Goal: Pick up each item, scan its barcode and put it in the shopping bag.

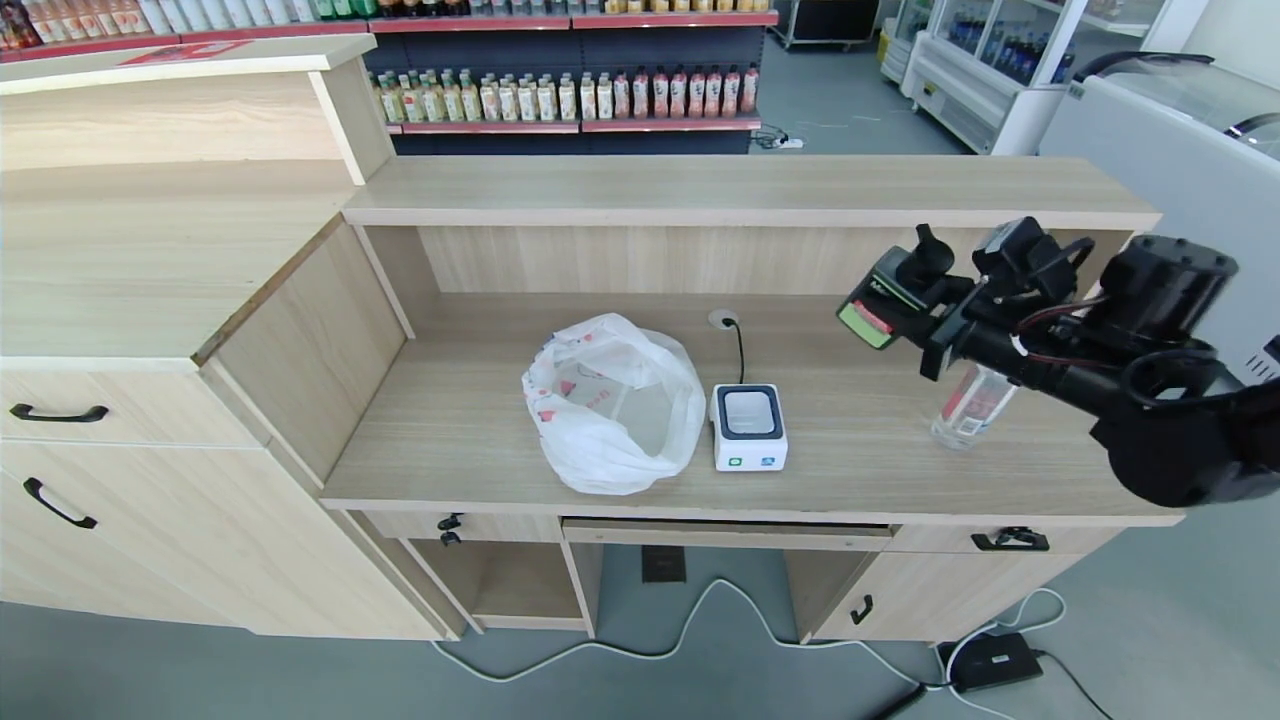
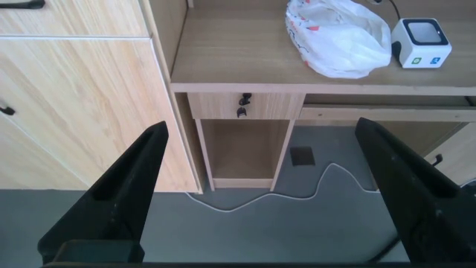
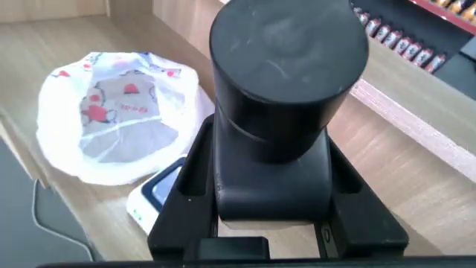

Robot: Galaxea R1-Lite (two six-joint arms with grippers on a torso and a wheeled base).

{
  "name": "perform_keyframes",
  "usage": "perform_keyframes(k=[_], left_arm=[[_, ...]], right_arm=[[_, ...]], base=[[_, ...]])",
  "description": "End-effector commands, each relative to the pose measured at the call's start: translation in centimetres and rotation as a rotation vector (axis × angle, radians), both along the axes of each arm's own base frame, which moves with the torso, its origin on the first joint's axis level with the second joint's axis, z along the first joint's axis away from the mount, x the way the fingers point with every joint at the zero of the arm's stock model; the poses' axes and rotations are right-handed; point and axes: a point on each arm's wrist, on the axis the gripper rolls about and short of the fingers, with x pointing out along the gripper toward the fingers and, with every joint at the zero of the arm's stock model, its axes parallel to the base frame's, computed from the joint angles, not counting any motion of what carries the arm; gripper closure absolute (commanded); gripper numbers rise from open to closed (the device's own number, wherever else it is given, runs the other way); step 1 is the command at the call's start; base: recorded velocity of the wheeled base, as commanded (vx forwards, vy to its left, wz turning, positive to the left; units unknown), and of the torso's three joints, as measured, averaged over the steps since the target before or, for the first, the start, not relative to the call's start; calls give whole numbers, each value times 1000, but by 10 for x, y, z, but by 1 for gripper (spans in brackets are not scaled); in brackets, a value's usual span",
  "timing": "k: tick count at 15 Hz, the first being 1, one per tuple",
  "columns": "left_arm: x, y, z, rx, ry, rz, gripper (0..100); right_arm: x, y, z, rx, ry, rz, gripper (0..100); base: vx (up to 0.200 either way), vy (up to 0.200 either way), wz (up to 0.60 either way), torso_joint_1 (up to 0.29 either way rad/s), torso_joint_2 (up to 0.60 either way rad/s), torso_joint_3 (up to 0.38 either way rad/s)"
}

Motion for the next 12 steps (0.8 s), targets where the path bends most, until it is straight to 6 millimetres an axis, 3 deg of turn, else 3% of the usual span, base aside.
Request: perform_keyframes(k=[1,3,6,8,12], left_arm=[[0,0,0,0,0,0,0],[0,0,0,0,0,-1,0],[0,0,0,0,0,0,0],[0,0,0,0,-2,0,0],[0,0,0,0,0,0,0]], right_arm=[[-92,8,26,-104,-136,46,100],[-118,8,24,-156,-181,59,100],[-125,18,19,-322,-371,121,100],[-150,18,12,-335,-414,196,100],[-149,15,14,-569,-711,241,100]], base=[[0,0,0,0,0,0],[0,0,0,0,0,0],[0,0,0,0,0,0],[0,0,0,0,0,0],[0,0,0,0,0,0]])
